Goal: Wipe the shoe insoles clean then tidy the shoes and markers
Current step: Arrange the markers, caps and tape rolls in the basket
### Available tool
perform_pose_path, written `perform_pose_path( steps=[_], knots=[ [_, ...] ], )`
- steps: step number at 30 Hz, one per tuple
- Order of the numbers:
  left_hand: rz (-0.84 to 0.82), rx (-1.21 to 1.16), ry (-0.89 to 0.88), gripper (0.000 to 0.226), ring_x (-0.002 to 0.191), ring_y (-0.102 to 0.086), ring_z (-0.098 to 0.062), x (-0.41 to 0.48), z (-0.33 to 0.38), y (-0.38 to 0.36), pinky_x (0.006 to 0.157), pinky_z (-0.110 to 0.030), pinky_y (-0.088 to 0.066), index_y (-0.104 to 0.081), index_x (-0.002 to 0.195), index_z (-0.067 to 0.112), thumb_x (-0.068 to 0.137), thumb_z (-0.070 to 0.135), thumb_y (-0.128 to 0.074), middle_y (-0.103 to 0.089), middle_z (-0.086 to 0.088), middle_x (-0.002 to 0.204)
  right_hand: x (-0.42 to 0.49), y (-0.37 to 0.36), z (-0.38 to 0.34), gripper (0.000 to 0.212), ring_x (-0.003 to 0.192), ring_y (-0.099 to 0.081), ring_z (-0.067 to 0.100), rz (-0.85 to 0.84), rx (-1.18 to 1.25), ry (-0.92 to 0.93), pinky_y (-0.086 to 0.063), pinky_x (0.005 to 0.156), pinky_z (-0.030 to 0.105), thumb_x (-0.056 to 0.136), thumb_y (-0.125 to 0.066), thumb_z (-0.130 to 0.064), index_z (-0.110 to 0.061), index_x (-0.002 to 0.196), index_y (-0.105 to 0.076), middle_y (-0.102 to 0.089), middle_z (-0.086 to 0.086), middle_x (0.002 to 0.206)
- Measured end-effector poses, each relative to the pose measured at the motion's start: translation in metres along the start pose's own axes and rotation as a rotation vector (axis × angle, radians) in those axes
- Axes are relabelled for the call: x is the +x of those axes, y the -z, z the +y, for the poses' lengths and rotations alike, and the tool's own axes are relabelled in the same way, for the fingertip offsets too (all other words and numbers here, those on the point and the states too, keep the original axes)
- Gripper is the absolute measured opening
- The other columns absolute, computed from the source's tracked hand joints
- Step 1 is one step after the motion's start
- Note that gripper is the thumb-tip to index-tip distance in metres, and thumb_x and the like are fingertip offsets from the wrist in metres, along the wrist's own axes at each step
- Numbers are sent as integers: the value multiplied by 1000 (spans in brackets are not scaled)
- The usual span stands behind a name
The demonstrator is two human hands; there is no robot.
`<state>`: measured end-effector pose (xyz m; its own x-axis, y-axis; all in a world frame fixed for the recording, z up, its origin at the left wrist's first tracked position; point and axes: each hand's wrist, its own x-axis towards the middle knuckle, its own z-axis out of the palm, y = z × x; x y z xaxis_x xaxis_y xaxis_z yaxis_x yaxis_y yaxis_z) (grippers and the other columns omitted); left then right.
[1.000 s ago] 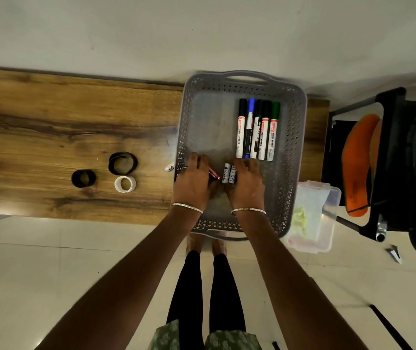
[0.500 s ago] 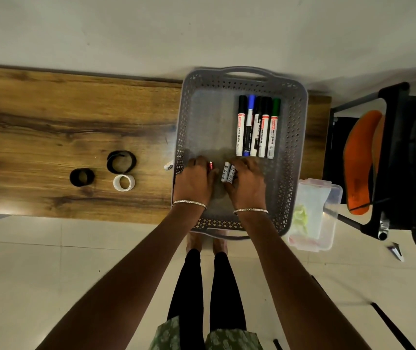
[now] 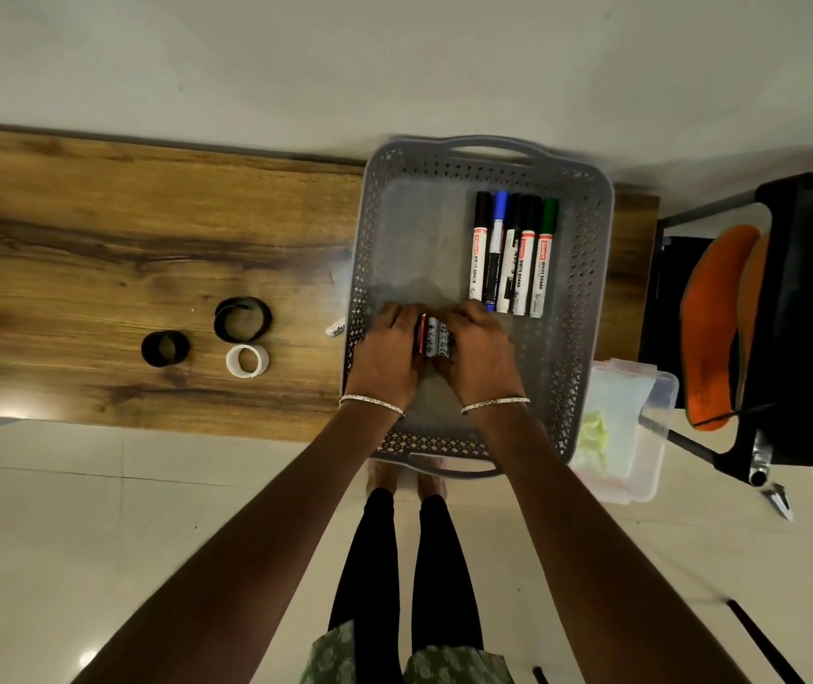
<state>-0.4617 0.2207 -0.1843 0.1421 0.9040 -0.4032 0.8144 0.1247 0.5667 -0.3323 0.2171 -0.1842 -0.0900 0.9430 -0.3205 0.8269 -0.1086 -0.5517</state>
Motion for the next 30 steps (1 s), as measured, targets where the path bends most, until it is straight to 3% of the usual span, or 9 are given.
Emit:
perform_pose_path(
  steps=[7, 10, 13, 15, 18, 21, 25, 28, 30],
  knots=[
    [165, 170, -114, 37, 96, -66, -38, 45, 10, 36, 78, -49, -57, -63, 124, 12, 88, 6, -65, -55, -13, 125, 53, 25, -9, 47, 83, -64, 31, 85, -39, 81, -52, 73, 33, 60, -87, -6, -5, 105, -72, -64, 15, 98],
    [216, 331, -57, 28, 112, -57, -37, 72, 18, 49, 79, -47, -58, -65, 122, 15, 94, 13, -60, -50, -12, 132, 94, 32, -10, 40, 85, -62, 37, 84, -122, 135, -50, 72, 37, 59, -87, -11, -6, 97, -75, -66, 17, 91],
    [322, 554, -112, 18, 115, -58, -33, 89, 22, 49, 73, -40, -55, -74, 99, 17, 84, 14, -64, -58, -11, 129, 121, 34, -9, 41, 95, -60, 38, 67, -251, 147, -46, 81, 40, 58, -88, -26, -11, 95, -76, -69, 15, 95],
    [352, 693, -153, 15, 117, -58, -31, 99, 20, 51, 81, -39, -49, -76, 86, 24, 79, 20, -63, -61, -6, 128, 129, 34, -9, 49, 107, -57, 37, 67, -316, 129, -44, 90, 43, 60, -88, -33, -12, 102, -75, -70, 13, 106],
    [437, 773, -179, 14, 133, -51, -31, 104, 14, 50, 98, -49, -46, -77, 85, 28, 79, 26, -65, -58, 0, 137, 135, 35, -10, 53, 115, -54, 35, 61, -344, 125, -42, 95, 45, 63, -87, -36, -16, 110, -73, -69, 10, 113],
    [514, 812, -201, 9, 138, -46, -34, 100, 6, 43, 106, -56, -40, -77, 81, 30, 79, 26, -68, -52, 0, 148, 137, 38, -10, 53, 120, -49, 36, 38, -330, 124, -39, 98, 45, 69, -84, -35, -21, 118, -71, -65, 10, 119],
    [589, 773, -110, 6, 143, -37, -39, 100, -8, 36, 111, -57, -26, -77, 88, 35, 84, 37, -73, -40, 1, 157, 137, 40, -9, 55, 124, -43, 35, -16, -317, 112, -35, 97, 42, 73, -81, -34, -26, 126, -66, -61, 7, 124],
    [575, 717, -64, 9, 144, -33, -40, 101, -10, 31, 111, -58, -31, -77, 91, 36, 83, 38, -73, -36, -1, 159, 135, 38, -11, 56, 125, -43, 33, -12, -310, 100, -34, 97, 41, 73, -81, -32, -27, 127, -65, -60, 5, 126],
    [551, 644, -10, 26, 145, -31, -40, 101, -8, 32, 109, -59, -32, -75, 108, 36, 83, 38, -72, -33, -2, 160, 133, 38, -12, 56, 125, -42, 33, -4, -304, 96, -33, 97, 41, 74, -80, -30, -27, 127, -65, -59, 5, 127]
  ],
)
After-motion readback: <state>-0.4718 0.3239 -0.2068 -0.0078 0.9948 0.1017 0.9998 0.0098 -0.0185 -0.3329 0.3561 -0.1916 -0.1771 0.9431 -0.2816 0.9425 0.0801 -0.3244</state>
